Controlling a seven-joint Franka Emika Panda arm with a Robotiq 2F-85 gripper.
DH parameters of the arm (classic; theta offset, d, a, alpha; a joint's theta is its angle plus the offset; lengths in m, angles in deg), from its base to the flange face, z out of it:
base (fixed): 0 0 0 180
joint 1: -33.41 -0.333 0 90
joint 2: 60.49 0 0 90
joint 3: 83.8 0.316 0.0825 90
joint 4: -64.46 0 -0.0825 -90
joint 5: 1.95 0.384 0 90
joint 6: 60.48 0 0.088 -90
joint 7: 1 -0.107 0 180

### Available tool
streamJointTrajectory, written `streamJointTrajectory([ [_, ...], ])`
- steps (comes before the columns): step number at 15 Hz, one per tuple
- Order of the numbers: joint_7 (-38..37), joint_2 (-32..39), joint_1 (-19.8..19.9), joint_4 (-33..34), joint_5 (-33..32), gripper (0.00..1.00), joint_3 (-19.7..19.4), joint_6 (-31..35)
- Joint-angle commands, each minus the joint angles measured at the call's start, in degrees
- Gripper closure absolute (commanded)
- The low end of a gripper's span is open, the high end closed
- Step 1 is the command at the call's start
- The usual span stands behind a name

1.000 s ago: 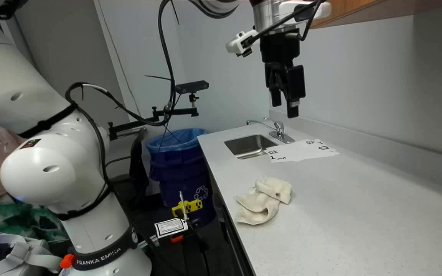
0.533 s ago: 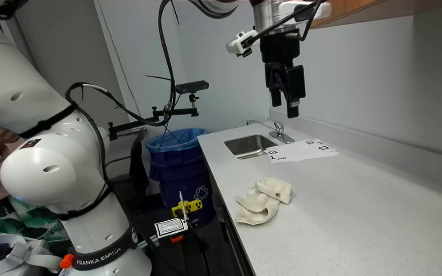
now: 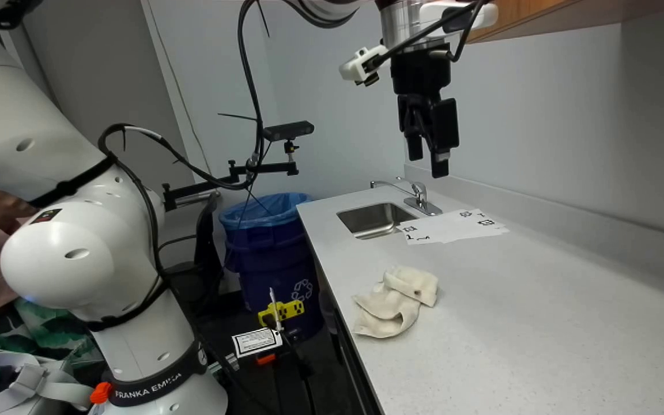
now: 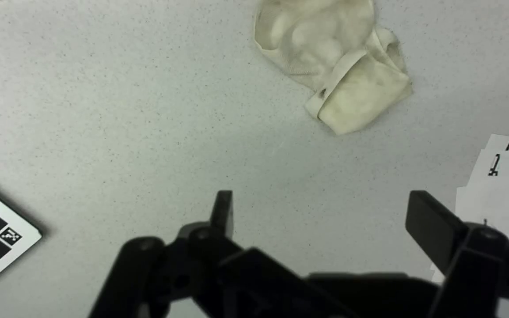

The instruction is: Use the towel to wipe the countertop

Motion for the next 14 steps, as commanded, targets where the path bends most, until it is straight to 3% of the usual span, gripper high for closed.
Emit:
streamJointTrajectory([
  [1,0.26,0.06,0.82,0.13,0.3,0.0,0.71,-0.18],
  [9,0.99,-0.28,0.57,-0.77,0.07,0.0,1.03,-3.69],
  [14,0.73,-1.2,0.74,-6.01,-2.23,0.0,2.09,-5.61],
])
